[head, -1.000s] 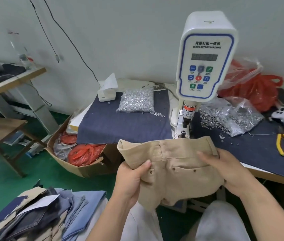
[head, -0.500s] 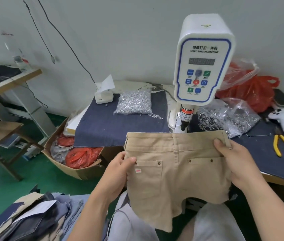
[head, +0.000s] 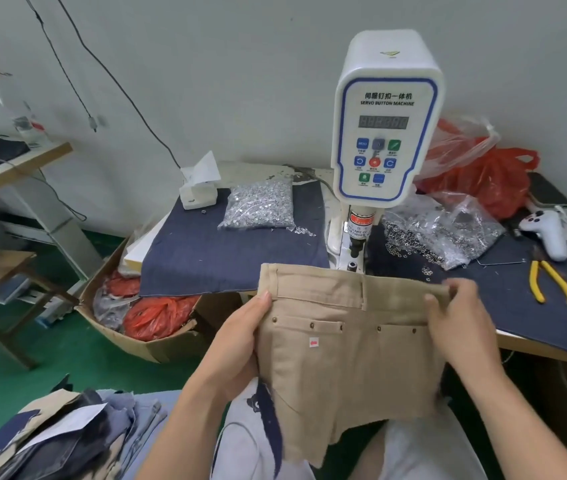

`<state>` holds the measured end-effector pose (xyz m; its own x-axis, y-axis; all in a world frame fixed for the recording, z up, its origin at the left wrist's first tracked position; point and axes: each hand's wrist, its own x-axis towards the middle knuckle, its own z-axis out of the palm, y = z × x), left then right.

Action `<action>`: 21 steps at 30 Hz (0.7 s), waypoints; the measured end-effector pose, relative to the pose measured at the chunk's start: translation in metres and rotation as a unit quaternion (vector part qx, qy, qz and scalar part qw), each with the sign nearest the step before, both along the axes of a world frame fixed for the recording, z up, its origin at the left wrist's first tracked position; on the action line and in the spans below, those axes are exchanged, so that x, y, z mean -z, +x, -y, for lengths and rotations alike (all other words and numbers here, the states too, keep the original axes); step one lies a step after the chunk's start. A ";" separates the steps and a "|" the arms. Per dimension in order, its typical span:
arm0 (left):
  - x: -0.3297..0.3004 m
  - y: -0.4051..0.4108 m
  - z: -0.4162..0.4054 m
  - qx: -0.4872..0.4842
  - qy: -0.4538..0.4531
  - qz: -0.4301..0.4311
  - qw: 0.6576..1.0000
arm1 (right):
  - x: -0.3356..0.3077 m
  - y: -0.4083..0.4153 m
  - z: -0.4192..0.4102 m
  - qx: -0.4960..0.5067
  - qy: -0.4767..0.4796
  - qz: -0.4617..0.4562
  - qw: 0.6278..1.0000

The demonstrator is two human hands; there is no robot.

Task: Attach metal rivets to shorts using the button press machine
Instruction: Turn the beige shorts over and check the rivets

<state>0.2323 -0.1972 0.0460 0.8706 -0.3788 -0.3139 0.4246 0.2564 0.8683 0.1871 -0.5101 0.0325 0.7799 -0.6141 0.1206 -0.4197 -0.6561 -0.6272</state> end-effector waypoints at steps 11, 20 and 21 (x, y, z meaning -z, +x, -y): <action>-0.018 -0.012 0.042 0.046 0.047 0.052 0.996 | -0.022 -0.029 -0.067 -0.335 0.174 0.050 0.925; -0.007 -0.015 0.035 -0.112 0.290 0.255 0.916 | -0.033 -0.027 -0.058 -0.405 0.233 0.037 0.883; -0.005 -0.016 0.034 -0.104 0.314 0.286 0.900 | -0.033 -0.026 -0.058 -0.409 0.245 0.041 0.878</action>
